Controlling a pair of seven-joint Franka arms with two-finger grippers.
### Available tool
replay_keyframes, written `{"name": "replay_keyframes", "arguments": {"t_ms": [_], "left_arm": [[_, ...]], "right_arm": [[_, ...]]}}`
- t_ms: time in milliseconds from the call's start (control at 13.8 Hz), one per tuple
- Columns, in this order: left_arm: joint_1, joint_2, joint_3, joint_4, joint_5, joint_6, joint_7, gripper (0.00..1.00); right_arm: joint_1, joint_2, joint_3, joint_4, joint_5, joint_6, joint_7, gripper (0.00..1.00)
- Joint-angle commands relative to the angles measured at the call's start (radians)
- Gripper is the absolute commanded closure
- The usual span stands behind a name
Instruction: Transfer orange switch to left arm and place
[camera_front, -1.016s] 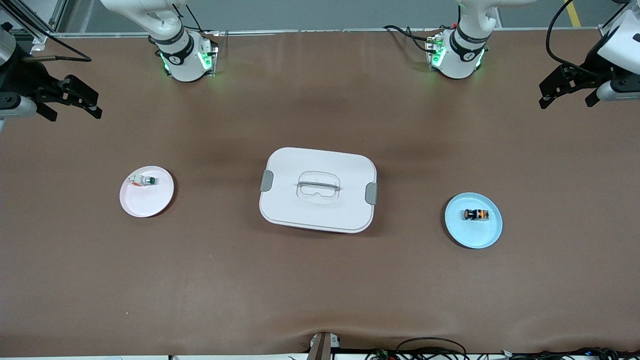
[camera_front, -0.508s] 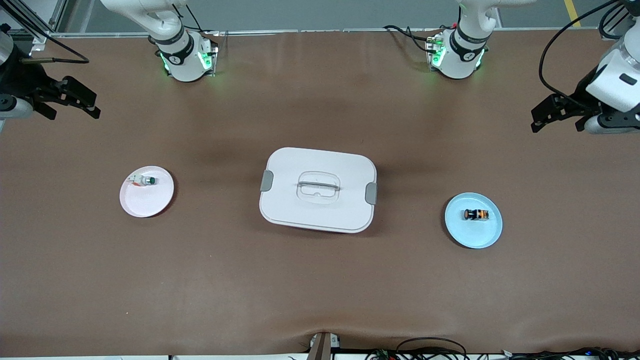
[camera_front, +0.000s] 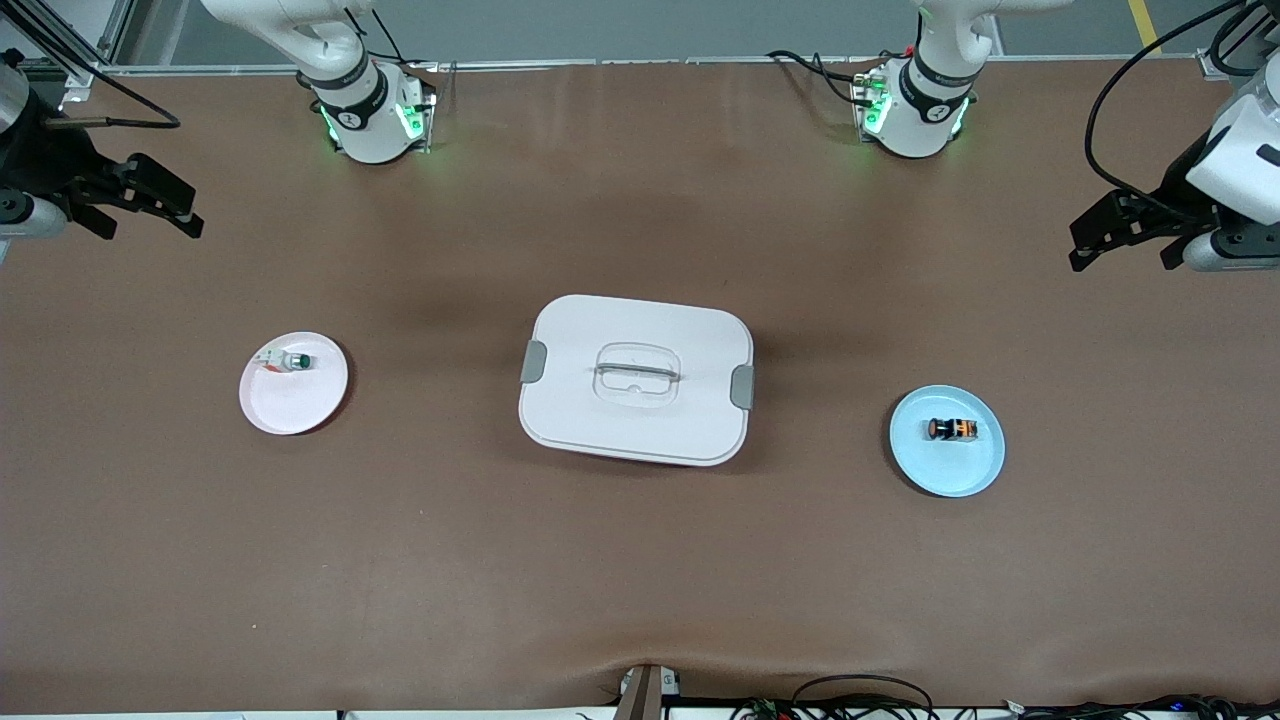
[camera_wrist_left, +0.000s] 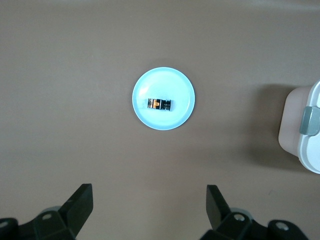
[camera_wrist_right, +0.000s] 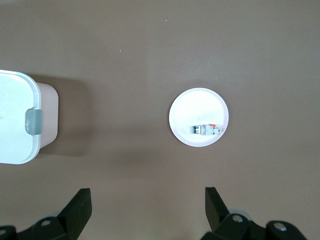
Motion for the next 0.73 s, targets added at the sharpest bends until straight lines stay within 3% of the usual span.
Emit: {"name": "replay_keyframes", "arguments": {"t_ms": [0,653], "left_arm": [[0.006,0.010,-0.005,0.033,-0.021,-0.055,0.009,0.00],[0.006,0.011,-0.003,0.033,-0.053,-0.087,0.000,0.00]], "right_arm": [[-0.014,-0.007,0.007,-0.006,0.018,0.001,0.000,0.00],[-0.012,-0.007,0.007,-0.006,0.017,0.001,0.000,0.00]]}}
